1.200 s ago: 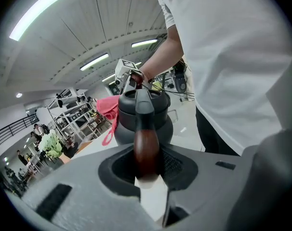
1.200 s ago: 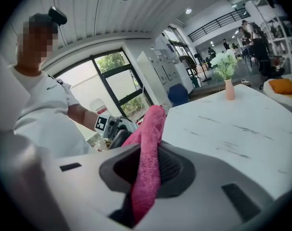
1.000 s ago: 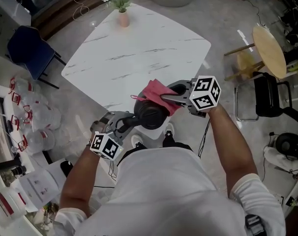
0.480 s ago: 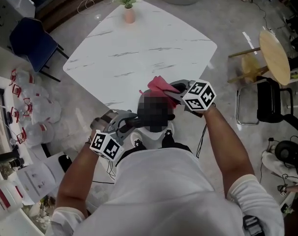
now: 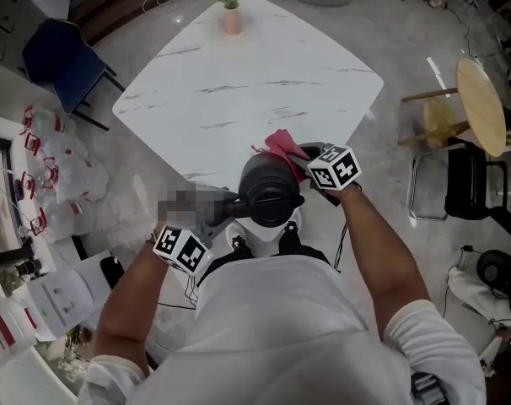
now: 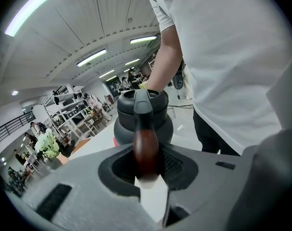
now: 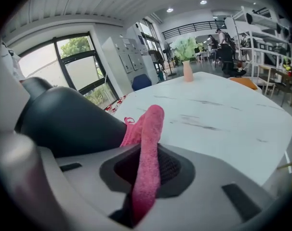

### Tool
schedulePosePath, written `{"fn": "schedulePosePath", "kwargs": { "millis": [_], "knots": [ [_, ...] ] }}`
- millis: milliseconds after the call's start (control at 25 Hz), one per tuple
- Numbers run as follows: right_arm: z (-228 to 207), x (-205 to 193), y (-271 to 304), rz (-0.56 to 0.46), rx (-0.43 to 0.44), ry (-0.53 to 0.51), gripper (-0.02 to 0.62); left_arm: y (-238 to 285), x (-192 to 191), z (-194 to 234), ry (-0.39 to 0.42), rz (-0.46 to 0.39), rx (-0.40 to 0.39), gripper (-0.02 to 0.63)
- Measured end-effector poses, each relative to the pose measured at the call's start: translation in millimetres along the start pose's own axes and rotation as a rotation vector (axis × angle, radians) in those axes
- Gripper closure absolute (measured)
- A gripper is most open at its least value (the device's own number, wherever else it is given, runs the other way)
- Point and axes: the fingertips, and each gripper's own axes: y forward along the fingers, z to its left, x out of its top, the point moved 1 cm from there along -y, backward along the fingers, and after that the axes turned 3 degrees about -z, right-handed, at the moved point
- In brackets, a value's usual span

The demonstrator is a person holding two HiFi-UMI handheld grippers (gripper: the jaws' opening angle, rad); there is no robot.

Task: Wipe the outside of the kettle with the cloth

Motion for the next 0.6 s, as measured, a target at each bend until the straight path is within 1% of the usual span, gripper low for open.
{"fn": "schedulePosePath", "kwargs": {
  "millis": [160,360,520,600],
  "knots": [
    [-7,-7,7,0.041,-0.019,-0.002,0.535,1,2,1,0.005,0.004,-0.003,0.512],
    [-13,-11,5,0.077,-0.051,-0.038,0.535,4,3,0,0.044,0.010,-0.024,0.512],
    [-21,1,-12,0.055,-0.094,-0.069,0.535,6,4,1,0.061,0.010,-0.038,0.512],
    [-20,12,-26,0.039,-0.110,-0.102,0.535,7,5,2,0.062,0.010,-0.048,0.512]
  ]
}}
